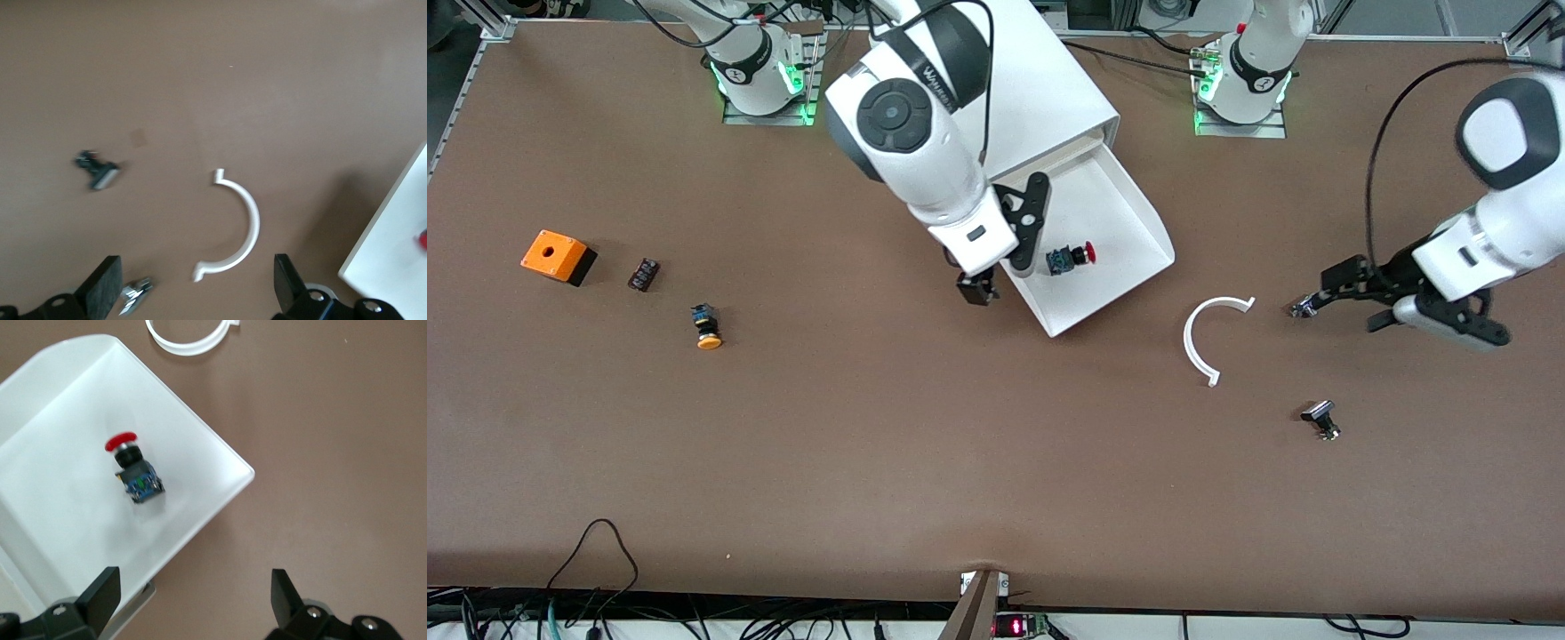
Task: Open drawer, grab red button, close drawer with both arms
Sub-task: 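Lower the right gripper into the drawer while the left gripper withdraws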
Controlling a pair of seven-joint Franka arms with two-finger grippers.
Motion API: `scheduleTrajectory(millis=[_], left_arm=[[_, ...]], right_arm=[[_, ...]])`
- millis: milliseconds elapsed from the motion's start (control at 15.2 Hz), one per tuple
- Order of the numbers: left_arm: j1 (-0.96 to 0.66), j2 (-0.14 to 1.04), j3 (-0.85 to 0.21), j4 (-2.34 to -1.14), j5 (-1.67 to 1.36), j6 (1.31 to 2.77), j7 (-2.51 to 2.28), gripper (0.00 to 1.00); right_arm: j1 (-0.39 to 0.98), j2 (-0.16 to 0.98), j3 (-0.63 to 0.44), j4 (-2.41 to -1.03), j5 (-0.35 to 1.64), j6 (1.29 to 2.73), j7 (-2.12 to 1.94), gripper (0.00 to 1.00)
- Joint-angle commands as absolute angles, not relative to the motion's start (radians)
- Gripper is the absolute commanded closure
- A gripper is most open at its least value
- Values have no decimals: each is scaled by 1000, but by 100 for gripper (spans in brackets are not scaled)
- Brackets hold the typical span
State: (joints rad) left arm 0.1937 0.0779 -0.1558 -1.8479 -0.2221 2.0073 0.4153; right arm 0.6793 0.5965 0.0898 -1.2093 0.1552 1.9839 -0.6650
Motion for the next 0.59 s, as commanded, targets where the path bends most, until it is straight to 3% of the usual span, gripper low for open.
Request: scheduleTrajectory(millis=[0,262,525], left_arm=[[184,69,-143,-1714,-85,1863,400,0],[184,54,-89,-1638,-40,1728,385,0],[167,54,-107,-1632,57,1713,231,0]], right_arm=[[733,673,77,-1135,161,2041,-689,0],[805,736,63,-1132,118,2118,-689,0],[853,761,54,-1134,49,2108,-690,0]])
